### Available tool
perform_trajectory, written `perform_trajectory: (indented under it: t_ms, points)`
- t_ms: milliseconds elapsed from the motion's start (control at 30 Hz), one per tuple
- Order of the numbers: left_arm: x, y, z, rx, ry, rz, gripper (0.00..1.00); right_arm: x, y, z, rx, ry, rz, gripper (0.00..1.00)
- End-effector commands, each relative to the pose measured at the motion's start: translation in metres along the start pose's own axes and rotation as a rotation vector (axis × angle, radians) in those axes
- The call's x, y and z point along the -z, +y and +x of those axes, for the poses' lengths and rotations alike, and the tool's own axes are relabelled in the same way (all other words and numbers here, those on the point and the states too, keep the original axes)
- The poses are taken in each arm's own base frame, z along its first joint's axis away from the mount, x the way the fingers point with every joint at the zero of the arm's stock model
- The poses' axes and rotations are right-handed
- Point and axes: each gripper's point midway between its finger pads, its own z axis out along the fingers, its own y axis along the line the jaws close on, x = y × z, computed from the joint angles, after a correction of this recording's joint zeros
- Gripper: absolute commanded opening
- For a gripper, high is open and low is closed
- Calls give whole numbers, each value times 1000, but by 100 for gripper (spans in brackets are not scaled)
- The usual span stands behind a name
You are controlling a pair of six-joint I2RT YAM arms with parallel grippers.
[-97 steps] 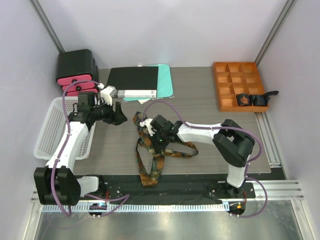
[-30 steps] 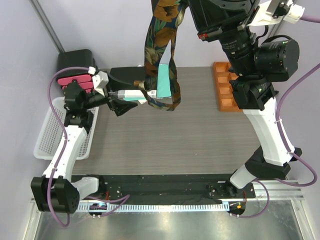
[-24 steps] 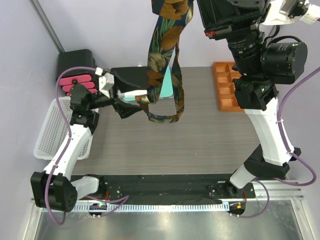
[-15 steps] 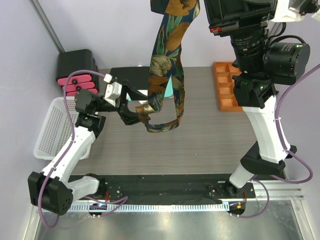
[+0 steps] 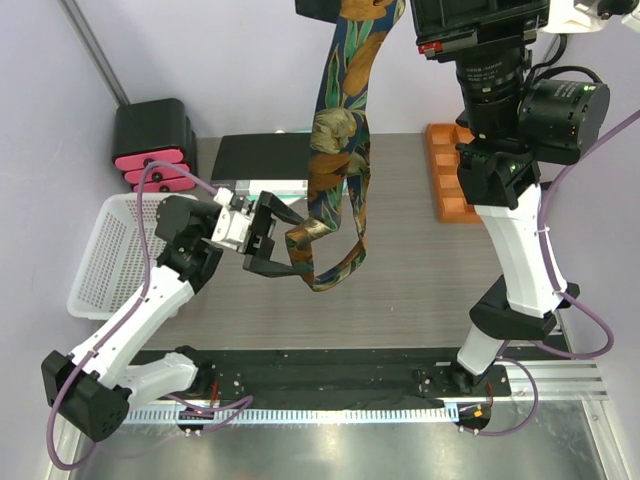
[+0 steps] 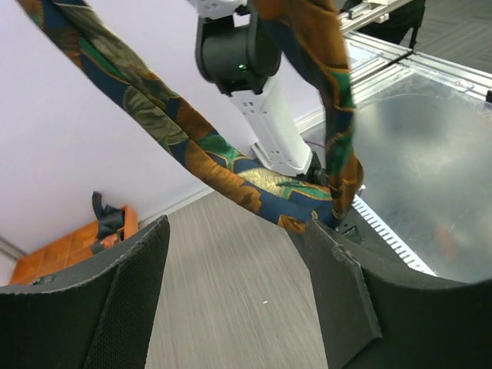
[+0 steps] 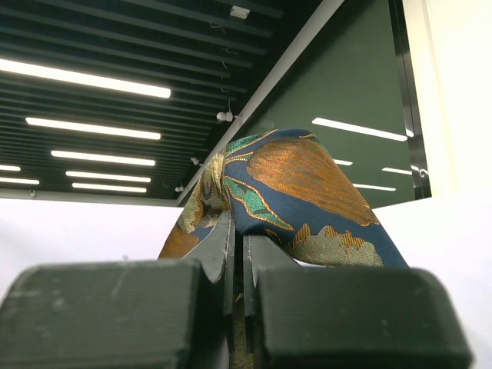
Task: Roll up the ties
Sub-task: Flatten out the tie at the center of the board.
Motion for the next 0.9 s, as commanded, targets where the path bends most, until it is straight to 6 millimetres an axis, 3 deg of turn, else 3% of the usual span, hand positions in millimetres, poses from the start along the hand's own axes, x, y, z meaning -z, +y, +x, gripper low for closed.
perform_trajectory:
  t_ms: [0,200,333,533,633,667,700,767,800,833,867]
  points:
    - [-8,-13,-1,-88,-12,78,70,-4,11,-38,2,-112,-15,1]
    - [-15,-25,11,-105,-23,112,66,-5,13,-41,1,-123,-18,1]
    - [-21,-19,5,-132,-38,81,65,-5,12,-39,2,-121,-19,1]
    - [-27,-4,-7,-114,-53,-21,47,-5,7,-35,5,-119,-1,1]
    - [-23,13,0,-40,-29,-154,32,-4,4,-34,29,-115,10,1]
    - [-19,30,-2,3,-28,-260,23,-4,2,-34,45,-115,19,1]
    - [-15,38,6,79,-3,-331,3,-2,-7,-21,79,-83,46,1]
    - [-4,62,-6,142,-4,-479,0,3,-18,-22,131,-59,112,1]
    - [9,80,-2,252,-5,-627,0,11,-38,9,151,21,178,1]
    - [17,86,-4,286,-7,-679,0,19,-50,14,238,51,219,1]
    - [33,98,-19,305,-35,-768,0,29,-60,-5,275,27,307,1]
